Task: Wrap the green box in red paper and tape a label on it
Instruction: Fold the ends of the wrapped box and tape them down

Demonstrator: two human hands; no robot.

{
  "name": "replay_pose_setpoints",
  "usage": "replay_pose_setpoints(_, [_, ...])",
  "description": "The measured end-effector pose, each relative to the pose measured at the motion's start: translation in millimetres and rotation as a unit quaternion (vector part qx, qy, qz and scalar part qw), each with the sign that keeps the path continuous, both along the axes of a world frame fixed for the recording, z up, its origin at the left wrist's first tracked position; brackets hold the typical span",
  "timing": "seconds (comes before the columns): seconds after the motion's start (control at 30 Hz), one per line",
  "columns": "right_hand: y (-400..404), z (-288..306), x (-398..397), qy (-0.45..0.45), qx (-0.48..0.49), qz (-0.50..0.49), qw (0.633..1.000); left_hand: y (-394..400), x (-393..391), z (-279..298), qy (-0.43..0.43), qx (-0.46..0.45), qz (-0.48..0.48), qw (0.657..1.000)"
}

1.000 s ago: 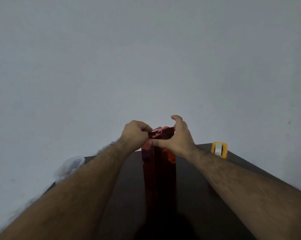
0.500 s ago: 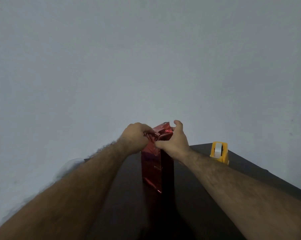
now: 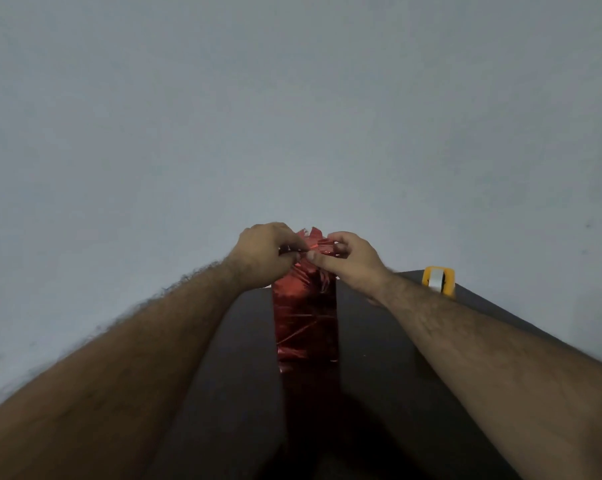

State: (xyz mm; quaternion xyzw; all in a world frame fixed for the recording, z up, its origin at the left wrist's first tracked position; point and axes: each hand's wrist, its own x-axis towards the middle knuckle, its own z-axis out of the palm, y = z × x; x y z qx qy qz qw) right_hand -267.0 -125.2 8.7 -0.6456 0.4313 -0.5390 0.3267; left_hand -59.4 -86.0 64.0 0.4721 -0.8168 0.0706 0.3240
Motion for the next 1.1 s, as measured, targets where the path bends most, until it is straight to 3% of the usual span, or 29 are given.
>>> replay_pose_setpoints(0.2, [17.6,1.7,2.9,0.052,-0.075,-0.053,0.994,-1.9,7.4,-2.8,0.109,0.066,-0.003,0.992])
replay_pose_setpoints(0.37, [28.3,8.4,9.4,0.179,-0.133,-0.091,0.971,-2.2,-0.8,-4.0,0.181,0.121,-0.006,0.976])
replay_pose_setpoints(0.5, [28.7,19.4,3.4,0.315,-0.283,-0.173,0.889,-8.2,-4.4,-7.1,0.193,0.125,-0.011,0.973])
replay_pose_setpoints(0.7, [12.2,38.5,-21.1,0.482,-0.361,-0.097,0.792,-16.5,5.2,-2.0,0.228,0.162,-0.034,0.960])
replay_pose_setpoints(0.9, [11.7,38.3,-29.8,0.467,-0.329,-0.120,0.812,-17.0,3.1,7.1,0.187,0.188,-0.030,0.964])
replay_pose_setpoints(1.1, [16.4,35.6,-15.5,0.436,-0.263,-0.123,0.852,-9.5,-11.9,15.2,0.175,0.110,0.032,0.978])
